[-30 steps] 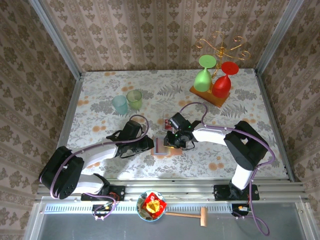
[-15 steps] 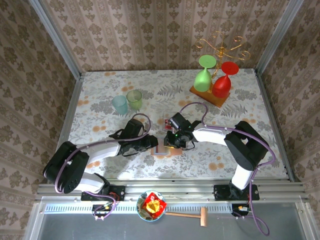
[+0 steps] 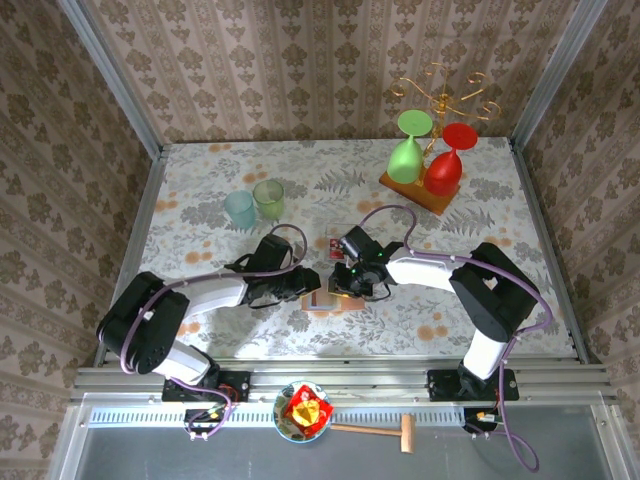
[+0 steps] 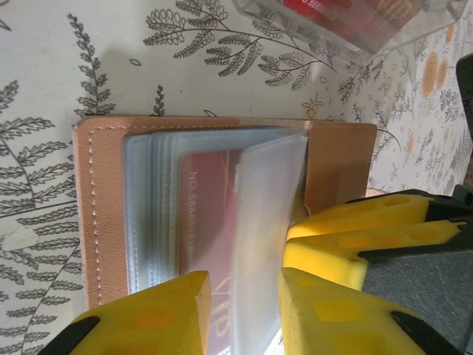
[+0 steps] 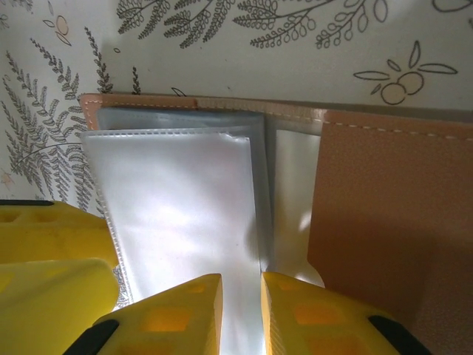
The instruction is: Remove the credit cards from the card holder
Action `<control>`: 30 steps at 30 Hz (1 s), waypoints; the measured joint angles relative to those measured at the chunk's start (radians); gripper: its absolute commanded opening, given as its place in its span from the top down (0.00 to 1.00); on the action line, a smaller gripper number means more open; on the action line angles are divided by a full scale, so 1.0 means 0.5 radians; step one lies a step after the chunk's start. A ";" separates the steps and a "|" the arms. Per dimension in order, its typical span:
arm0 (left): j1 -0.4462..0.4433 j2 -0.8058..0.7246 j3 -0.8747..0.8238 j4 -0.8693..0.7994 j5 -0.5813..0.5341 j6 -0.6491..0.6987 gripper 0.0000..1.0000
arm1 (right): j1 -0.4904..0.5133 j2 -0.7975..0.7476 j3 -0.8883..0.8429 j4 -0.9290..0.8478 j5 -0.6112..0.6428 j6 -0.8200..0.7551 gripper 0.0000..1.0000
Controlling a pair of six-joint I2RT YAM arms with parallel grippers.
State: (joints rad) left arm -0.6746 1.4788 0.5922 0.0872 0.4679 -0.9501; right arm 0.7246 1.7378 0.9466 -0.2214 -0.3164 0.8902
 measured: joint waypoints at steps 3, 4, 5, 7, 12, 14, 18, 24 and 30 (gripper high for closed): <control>0.000 0.002 0.001 -0.002 0.000 0.000 0.69 | 0.000 0.000 -0.003 0.001 0.000 0.000 0.79; 0.000 0.002 0.001 -0.002 0.000 0.000 0.69 | 0.000 0.000 -0.003 0.001 0.000 0.000 0.79; 0.000 0.002 0.001 -0.001 0.000 0.000 0.69 | 0.000 0.000 -0.003 0.000 0.000 0.000 0.79; -0.002 0.002 0.001 0.000 0.001 0.000 0.69 | 0.000 0.000 -0.003 0.001 0.000 0.000 0.79; -0.024 0.019 0.014 0.021 0.015 -0.001 0.72 | 0.000 -0.017 -0.003 -0.001 0.002 -0.001 0.79; -0.028 0.028 0.024 0.024 0.016 -0.001 0.72 | 0.000 -0.030 -0.003 -0.004 0.004 -0.001 0.79; -0.040 0.028 0.043 0.034 0.017 -0.001 0.72 | 0.000 -0.047 -0.003 -0.013 0.005 -0.001 0.78; -0.040 0.028 0.065 0.035 0.017 -0.001 0.71 | -0.005 -0.133 -0.003 -0.066 0.041 -0.010 0.76; -0.064 0.028 0.114 0.021 0.016 -0.001 0.62 | -0.060 -0.323 -0.031 -0.116 0.081 -0.047 0.76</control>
State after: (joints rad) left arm -0.7067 1.4929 0.6495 0.0978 0.4759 -0.9504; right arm 0.6949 1.5764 0.9310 -0.2794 -0.2760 0.8665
